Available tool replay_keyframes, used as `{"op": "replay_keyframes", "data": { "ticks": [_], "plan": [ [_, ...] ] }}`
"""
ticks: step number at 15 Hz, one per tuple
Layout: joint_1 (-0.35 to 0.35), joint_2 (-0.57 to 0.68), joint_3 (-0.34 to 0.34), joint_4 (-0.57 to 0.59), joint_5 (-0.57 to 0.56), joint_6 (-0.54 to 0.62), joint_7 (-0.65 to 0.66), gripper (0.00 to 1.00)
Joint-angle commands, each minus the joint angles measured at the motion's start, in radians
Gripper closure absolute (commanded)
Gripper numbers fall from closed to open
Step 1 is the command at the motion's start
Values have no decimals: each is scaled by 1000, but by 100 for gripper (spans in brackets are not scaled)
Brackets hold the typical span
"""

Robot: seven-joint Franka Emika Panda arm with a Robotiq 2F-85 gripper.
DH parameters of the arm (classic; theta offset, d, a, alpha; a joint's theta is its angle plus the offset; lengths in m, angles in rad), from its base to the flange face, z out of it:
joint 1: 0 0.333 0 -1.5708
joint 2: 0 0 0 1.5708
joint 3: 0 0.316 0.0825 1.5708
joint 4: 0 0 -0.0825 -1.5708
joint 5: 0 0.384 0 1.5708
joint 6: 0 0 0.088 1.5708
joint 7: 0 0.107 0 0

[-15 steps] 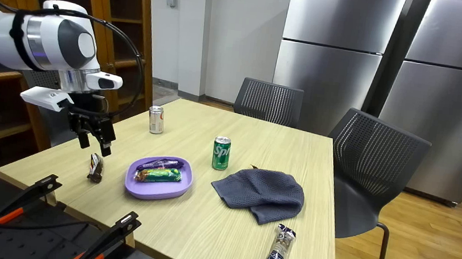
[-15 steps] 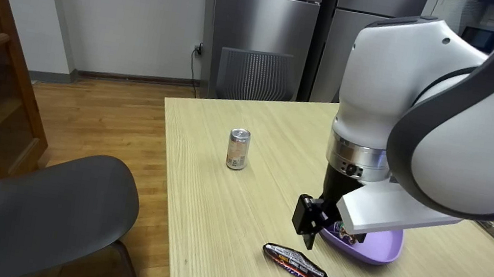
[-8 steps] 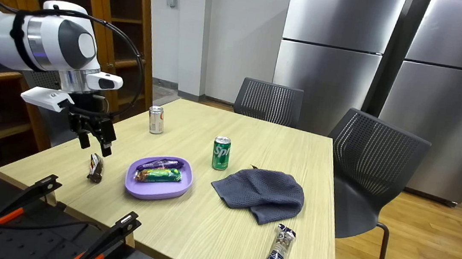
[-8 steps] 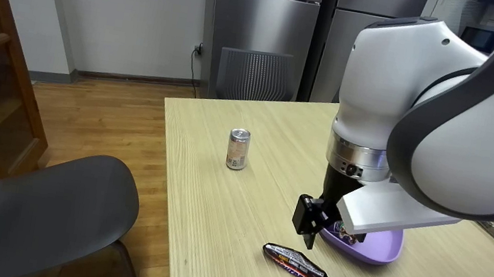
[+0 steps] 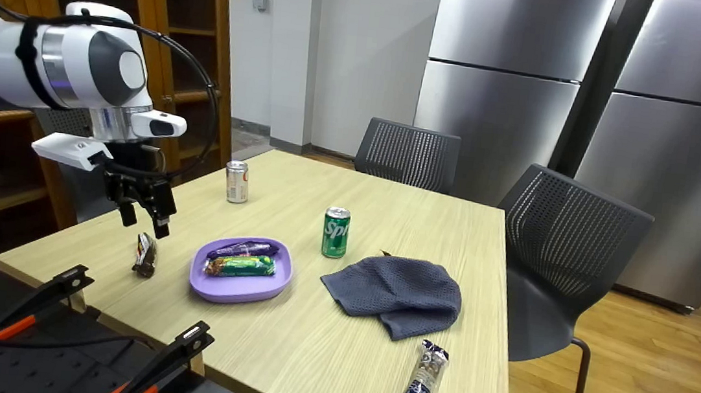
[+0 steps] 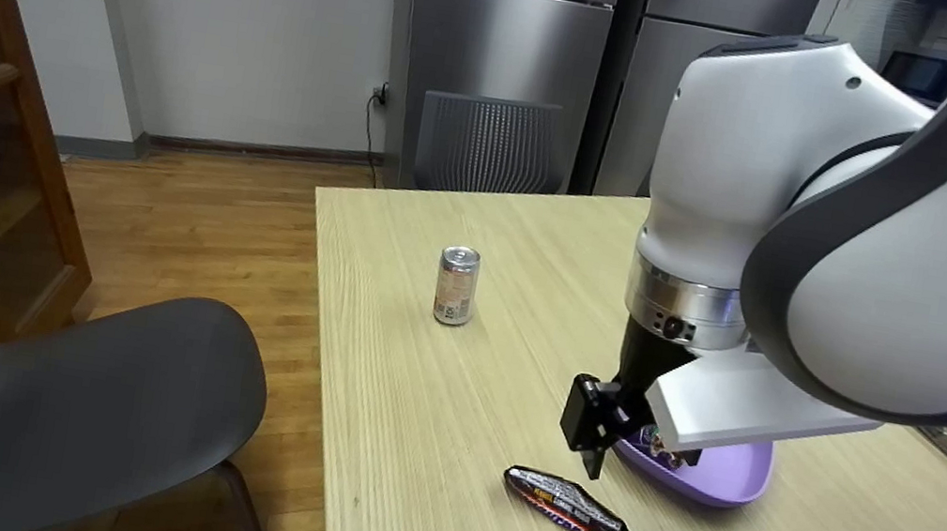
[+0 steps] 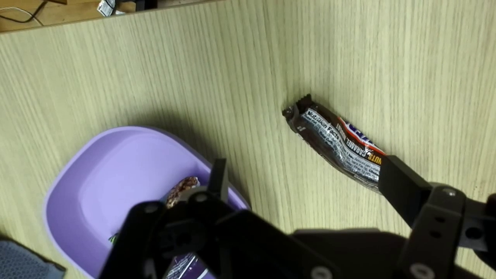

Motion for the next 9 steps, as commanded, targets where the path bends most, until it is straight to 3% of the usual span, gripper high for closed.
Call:
{"op": "replay_keyframes", "data": {
  "ticks": [1, 9],
  "plan": [
    [-17, 7, 30, 14, -11, 26, -32, 0],
    [-31, 63, 83, 73, -1, 27, -183, 0]
  ]
}}
